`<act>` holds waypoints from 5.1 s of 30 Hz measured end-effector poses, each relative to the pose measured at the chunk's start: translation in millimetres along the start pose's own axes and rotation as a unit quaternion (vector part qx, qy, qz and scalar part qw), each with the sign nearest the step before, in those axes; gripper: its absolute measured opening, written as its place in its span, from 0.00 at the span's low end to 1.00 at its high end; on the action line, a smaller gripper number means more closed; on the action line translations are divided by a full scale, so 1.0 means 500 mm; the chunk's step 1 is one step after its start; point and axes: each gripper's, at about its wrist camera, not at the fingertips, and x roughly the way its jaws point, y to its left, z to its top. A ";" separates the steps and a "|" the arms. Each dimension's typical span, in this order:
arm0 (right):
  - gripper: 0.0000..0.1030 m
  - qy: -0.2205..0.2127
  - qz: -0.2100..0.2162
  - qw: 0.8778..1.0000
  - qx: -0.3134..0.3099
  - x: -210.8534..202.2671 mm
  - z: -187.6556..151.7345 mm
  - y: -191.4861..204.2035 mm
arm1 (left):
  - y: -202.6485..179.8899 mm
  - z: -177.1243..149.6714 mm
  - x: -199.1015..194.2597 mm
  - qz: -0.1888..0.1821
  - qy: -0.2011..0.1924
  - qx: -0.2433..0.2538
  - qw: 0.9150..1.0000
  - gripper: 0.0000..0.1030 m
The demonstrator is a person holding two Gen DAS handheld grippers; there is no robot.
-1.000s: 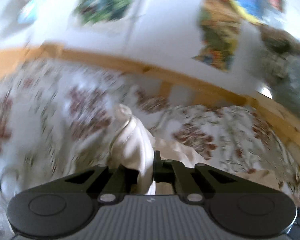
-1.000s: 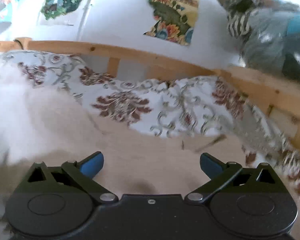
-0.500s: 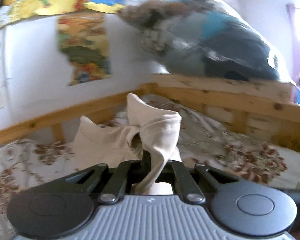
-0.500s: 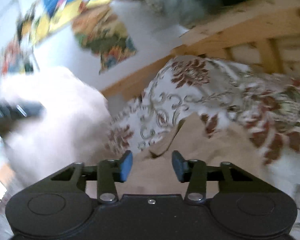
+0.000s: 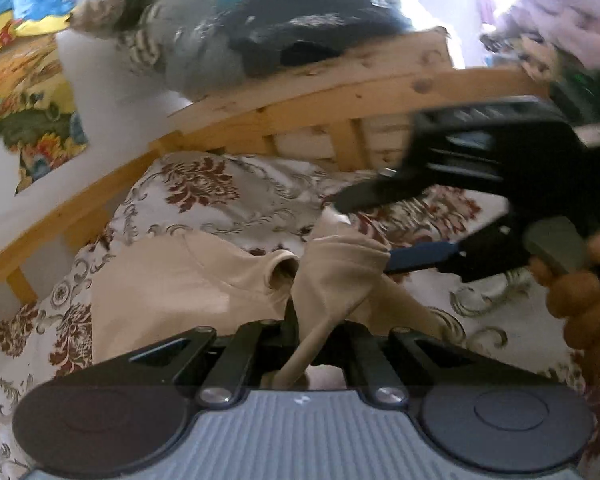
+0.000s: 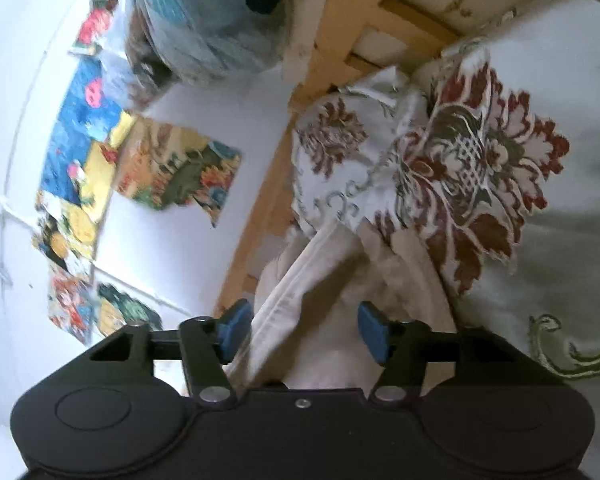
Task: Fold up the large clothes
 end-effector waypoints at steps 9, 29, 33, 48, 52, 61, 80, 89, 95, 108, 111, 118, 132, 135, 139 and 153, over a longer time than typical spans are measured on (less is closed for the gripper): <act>0.86 0.078 -0.039 0.995 -0.038 0.086 0.011 0.020 | -0.023 -0.030 -0.019 -0.042 -0.003 0.017 0.999 0.04; 0.12 0.107 -0.088 0.955 -0.260 0.151 -0.012 0.076 | 0.090 -0.092 -0.171 -0.139 -0.066 0.008 0.988 0.85; 0.12 0.088 -0.127 0.924 -0.350 0.154 -0.026 0.080 | 0.191 -0.120 -0.178 -0.110 -0.055 -0.104 0.987 0.88; 0.14 0.082 -0.178 0.843 -0.501 0.191 -0.103 0.032 | 0.328 -0.208 0.021 -0.087 0.099 -0.400 0.907 0.97; 0.22 0.060 -0.170 0.864 -0.470 0.167 -0.097 0.039 | 0.326 -0.223 0.024 -0.091 0.106 -0.416 0.899 0.98; 0.55 -0.005 -0.153 0.878 -0.453 0.093 -0.087 0.160 | 0.334 -0.225 0.010 -0.080 0.103 -0.418 0.899 0.97; 0.42 0.038 -0.173 0.837 -0.517 0.130 -0.208 0.125 | 0.312 -0.242 0.019 -0.082 0.115 -0.398 0.907 0.99; 0.49 -0.001 -0.146 0.878 -0.456 0.082 -0.179 0.112 | 0.325 -0.261 0.011 -0.094 0.103 -0.444 0.885 0.99; 0.65 -0.076 -0.225 0.860 -0.451 0.031 -0.109 0.114 | 0.312 -0.250 0.009 -0.104 0.093 -0.433 0.890 0.99; 0.15 0.007 -0.248 0.849 -0.466 0.160 -0.032 0.055 | 0.292 -0.254 0.011 -0.113 0.095 -0.413 0.899 1.00; 0.17 0.008 -0.264 0.852 -0.452 0.150 -0.037 0.026 | 0.289 -0.253 0.008 -0.110 0.093 -0.405 0.903 1.00; 0.55 -0.048 -0.210 0.859 -0.465 0.147 0.003 0.135 | 0.289 -0.256 0.007 -0.111 0.097 -0.411 0.900 1.00; 0.55 0.058 -0.215 0.851 -0.475 0.326 -0.082 0.036 | 0.290 -0.254 0.006 -0.119 0.115 -0.415 0.895 0.99; 0.55 0.039 -0.215 0.853 -0.473 0.297 -0.082 0.047 | 0.300 -0.252 -0.003 -0.109 0.109 -0.424 0.892 0.99; 0.76 -0.007 -0.211 0.861 -0.463 0.208 -0.090 0.077 | 0.318 -0.250 -0.018 -0.093 0.093 -0.439 0.889 0.99; 0.96 -0.022 -0.219 0.926 -0.307 0.042 -0.117 0.025 | 0.328 -0.260 -0.009 -0.095 0.111 -0.451 0.880 0.99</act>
